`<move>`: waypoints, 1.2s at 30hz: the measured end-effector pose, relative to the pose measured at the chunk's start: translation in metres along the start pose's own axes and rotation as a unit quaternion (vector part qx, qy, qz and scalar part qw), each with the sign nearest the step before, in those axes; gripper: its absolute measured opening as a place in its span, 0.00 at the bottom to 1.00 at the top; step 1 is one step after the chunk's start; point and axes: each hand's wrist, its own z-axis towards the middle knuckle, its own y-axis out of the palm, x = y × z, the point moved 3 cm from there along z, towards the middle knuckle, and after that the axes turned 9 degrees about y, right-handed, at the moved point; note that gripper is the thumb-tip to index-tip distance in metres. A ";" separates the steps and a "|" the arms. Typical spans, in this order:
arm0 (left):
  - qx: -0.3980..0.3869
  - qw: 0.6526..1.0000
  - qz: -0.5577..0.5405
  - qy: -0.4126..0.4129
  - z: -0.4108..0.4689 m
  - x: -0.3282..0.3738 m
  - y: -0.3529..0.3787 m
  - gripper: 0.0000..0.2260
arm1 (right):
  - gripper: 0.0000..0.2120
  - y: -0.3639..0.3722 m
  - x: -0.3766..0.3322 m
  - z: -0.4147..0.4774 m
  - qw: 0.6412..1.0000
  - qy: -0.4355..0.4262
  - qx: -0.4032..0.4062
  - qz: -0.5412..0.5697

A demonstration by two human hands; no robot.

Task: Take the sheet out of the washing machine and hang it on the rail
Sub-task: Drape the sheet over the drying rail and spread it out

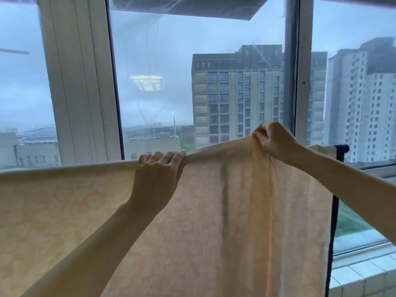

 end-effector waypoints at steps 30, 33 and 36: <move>0.006 0.994 -0.017 -0.109 0.037 0.067 0.017 0.17 | 0.06 0.002 0.038 0.002 0.979 -0.161 -0.090 0.083; 0.003 0.993 -0.020 -0.112 0.038 0.067 0.017 0.18 | 0.07 0.007 0.039 0.001 0.979 -0.170 -0.074 0.083; 0.003 0.993 -0.024 -0.111 0.039 0.067 0.015 0.20 | 0.08 -0.008 0.048 0.008 0.979 -0.145 -0.065 0.125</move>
